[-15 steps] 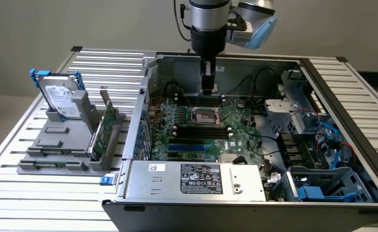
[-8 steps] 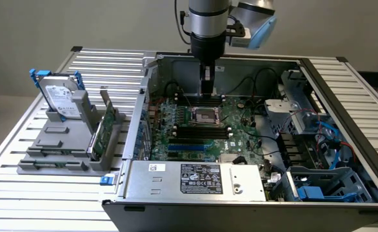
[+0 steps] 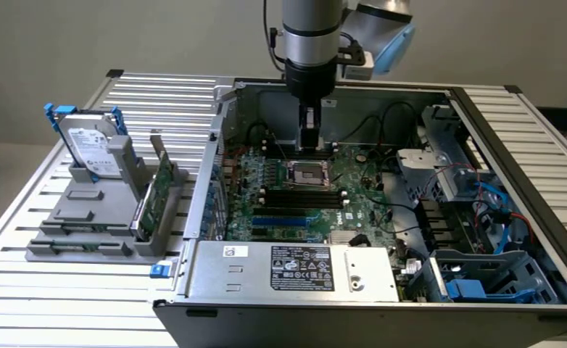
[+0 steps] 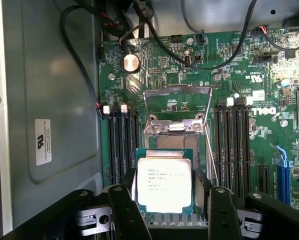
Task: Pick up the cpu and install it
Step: 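Place the cpu into insertion slot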
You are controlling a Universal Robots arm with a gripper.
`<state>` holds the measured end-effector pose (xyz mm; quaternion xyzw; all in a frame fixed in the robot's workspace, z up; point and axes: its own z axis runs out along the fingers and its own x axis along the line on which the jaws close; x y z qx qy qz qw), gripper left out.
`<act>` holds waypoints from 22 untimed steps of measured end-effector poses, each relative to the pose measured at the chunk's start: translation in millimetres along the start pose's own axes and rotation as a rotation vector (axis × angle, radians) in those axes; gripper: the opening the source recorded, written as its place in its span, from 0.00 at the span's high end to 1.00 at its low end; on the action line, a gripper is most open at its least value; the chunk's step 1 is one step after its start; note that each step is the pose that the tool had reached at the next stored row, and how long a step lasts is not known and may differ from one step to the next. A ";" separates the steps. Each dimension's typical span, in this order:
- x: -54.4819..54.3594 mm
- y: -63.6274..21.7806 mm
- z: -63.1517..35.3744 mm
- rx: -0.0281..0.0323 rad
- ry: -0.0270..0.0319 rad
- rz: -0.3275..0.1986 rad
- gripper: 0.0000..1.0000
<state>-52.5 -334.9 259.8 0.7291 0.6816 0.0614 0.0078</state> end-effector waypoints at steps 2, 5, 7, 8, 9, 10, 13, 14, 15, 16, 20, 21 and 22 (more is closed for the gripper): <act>-0.3 -0.4 3.6 -0.0001 -0.0013 0.000 0.45; -0.7 -0.9 9.1 -0.0003 -0.0031 0.000 0.45; -1.0 -1.2 12.7 -0.0003 -0.0046 0.000 0.45; -1.2 -1.4 14.4 -0.0003 -0.0055 -0.001 0.45; -1.3 -1.6 16.2 -0.0004 -0.0061 -0.001 0.45; -1.4 -1.7 18.0 -0.0004 -0.0070 -0.001 0.45; -1.8 -2.3 23.6 -0.0007 -0.0092 -0.001 0.45; -2.0 -2.4 25.3 -0.0006 -0.0101 -0.001 0.45; -2.1 -2.6 27.1 -0.0006 -0.0108 -0.002 0.45; -2.3 -2.8 28.9 -0.0006 -0.0114 -0.002 0.45; -3.0 -3.5 36.1 -0.0006 -0.0125 -0.004 0.45; -3.1 -3.7 37.9 -0.0006 -0.0125 -0.005 0.45; -3.3 -3.8 39.6 -0.0005 -0.0127 -0.006 0.45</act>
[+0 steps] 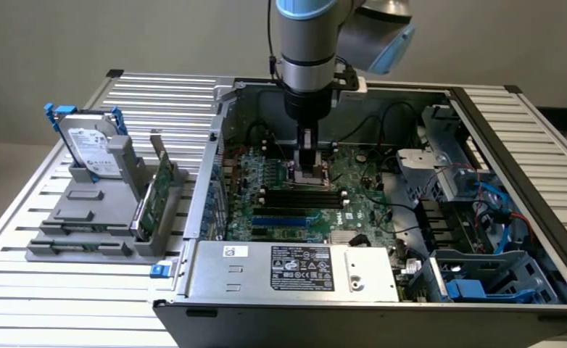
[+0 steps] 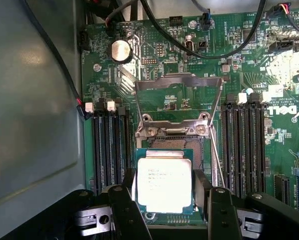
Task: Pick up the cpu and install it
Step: 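Place the cpu into insertion slot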
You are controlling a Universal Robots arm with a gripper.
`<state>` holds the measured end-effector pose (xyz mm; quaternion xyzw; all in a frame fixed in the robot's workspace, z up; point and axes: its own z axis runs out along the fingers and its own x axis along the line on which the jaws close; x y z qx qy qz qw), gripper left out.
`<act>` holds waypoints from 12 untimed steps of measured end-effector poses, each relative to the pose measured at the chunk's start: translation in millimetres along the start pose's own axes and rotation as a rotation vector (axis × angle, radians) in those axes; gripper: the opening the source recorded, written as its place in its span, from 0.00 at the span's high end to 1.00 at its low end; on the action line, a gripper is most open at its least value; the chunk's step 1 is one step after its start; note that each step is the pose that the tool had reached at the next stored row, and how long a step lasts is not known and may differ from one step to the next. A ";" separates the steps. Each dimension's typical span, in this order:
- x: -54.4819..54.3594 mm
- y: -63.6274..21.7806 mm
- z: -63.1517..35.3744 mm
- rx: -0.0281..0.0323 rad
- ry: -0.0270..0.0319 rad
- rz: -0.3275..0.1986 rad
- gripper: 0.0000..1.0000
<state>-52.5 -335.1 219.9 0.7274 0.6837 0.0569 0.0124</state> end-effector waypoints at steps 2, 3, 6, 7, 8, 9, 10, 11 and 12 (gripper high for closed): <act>-0.5 -0.1 2.1 0.0000 -0.0008 -0.002 0.45; -1.1 -0.1 2.3 0.0002 -0.0013 -0.003 0.45; -3.5 0.0 2.4 0.0002 -0.0008 -0.006 0.45; -4.1 0.1 2.5 0.0003 -0.0007 -0.007 0.45; -4.7 0.1 2.5 0.0004 -0.0006 -0.008 0.45; -5.2 0.2 2.7 0.0004 -0.0005 -0.009 0.45; -5.8 0.3 2.9 0.0005 -0.0004 -0.010 0.45; -6.2 0.5 3.3 0.0006 -0.0002 -0.012 0.45; -6.6 0.7 3.8 0.0007 0.0000 -0.013 0.45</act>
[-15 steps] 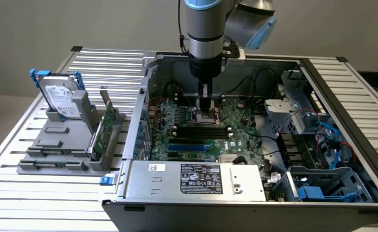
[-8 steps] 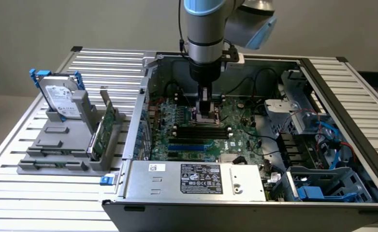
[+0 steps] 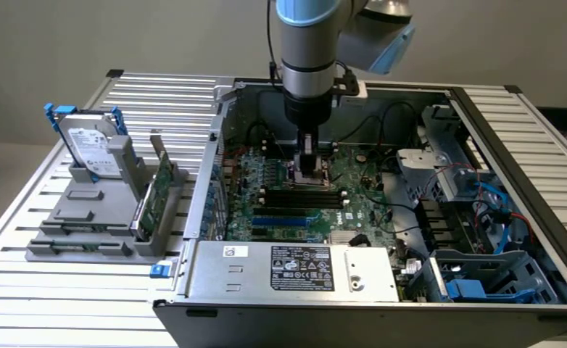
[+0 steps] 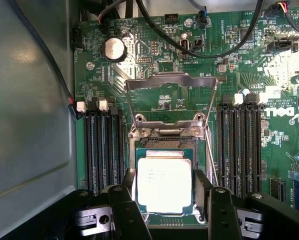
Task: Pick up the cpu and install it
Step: 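Place the cpu into insertion slot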
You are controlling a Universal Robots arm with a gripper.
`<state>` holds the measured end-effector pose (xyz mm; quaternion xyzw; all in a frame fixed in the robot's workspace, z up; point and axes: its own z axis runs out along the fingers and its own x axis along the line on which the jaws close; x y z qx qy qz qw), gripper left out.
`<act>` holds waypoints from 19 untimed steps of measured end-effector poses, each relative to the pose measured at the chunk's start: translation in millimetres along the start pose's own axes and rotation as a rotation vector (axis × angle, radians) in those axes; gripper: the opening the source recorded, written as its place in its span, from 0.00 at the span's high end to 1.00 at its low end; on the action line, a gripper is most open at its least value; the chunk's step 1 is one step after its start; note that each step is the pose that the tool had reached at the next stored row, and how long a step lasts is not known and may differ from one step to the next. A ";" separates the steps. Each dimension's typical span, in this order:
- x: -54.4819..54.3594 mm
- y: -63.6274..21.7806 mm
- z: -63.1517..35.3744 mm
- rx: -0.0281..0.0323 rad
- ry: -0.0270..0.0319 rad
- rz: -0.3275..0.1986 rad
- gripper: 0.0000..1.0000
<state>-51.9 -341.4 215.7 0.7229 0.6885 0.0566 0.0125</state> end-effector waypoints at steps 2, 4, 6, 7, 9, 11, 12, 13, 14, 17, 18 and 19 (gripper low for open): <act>-0.9 0.2 1.3 0.0003 0.0001 -0.003 0.45; -2.6 0.2 2.7 0.0005 0.0004 -0.006 0.45; -4.7 0.2 3.8 0.0006 0.0006 -0.008 0.45; -5.7 0.2 4.4 0.0007 0.0007 -0.009 0.45; -7.1 0.1 5.8 0.0007 0.0009 -0.010 0.45; -8.0 0.2 6.9 0.0008 0.0012 -0.012 0.45; -8.3 0.5 7.3 0.0011 0.0012 -0.014 0.45; -8.3 0.8 7.7 0.0012 0.0014 -0.015 0.45; -8.4 1.1 8.1 0.0013 0.0015 -0.017 0.45; -8.7 2.1 9.0 0.0019 0.0018 -0.022 0.45; -8.8 2.3 9.5 0.0019 0.0021 -0.023 0.45; -8.9 2.2 10.2 0.0019 0.0023 -0.025 0.45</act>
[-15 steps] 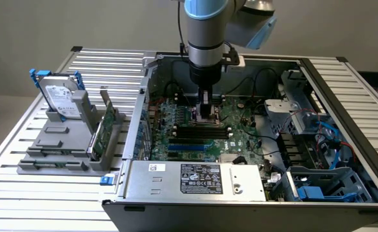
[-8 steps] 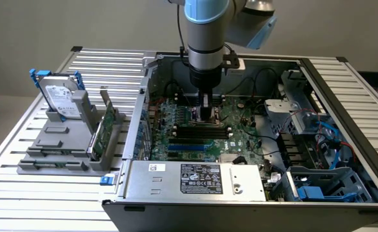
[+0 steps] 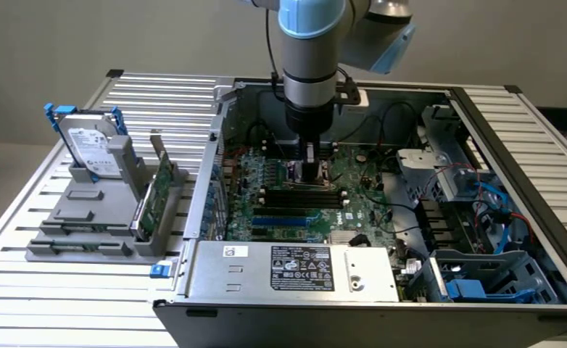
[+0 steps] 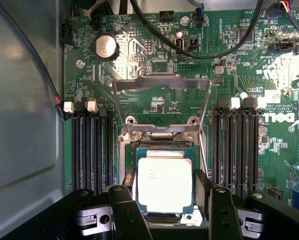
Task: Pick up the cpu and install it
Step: 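Place the cpu into insertion slot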
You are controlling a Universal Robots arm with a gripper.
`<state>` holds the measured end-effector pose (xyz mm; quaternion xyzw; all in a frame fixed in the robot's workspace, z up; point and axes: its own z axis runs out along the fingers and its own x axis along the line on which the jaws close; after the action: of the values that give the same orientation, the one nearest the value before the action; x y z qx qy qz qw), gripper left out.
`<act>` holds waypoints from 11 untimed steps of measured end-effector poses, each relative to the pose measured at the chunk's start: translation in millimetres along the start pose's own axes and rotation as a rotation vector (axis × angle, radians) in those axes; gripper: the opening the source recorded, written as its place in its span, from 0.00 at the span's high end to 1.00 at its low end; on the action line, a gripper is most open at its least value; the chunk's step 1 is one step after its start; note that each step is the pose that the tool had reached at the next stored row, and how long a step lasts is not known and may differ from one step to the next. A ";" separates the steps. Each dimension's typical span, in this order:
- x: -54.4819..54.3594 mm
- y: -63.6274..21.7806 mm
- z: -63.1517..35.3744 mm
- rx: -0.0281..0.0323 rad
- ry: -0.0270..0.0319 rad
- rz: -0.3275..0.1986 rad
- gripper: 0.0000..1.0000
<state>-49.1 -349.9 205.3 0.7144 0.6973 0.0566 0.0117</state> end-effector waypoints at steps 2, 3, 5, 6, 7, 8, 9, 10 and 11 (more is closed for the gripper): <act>-0.2 -0.1 1.7 0.0002 0.0002 -0.003 0.45; -0.3 -0.2 2.8 0.0004 0.0003 -0.005 0.45; -0.5 -0.4 4.8 0.0005 0.0007 -0.007 0.45; -0.7 -0.5 5.6 0.0006 0.0008 -0.009 0.45; -0.8 -0.6 6.3 0.0007 0.0009 -0.010 0.45; -0.8 -0.6 6.7 0.0009 0.0009 -0.010 0.45; -0.9 -0.6 6.8 0.0014 0.0007 -0.011 0.45; -0.9 -0.6 6.8 0.0023 0.0005 -0.011 0.45; -0.9 -0.6 6.8 0.0028 0.0008 -0.011 0.45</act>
<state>-49.0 -350.4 198.4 0.7105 0.7014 0.0559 0.0107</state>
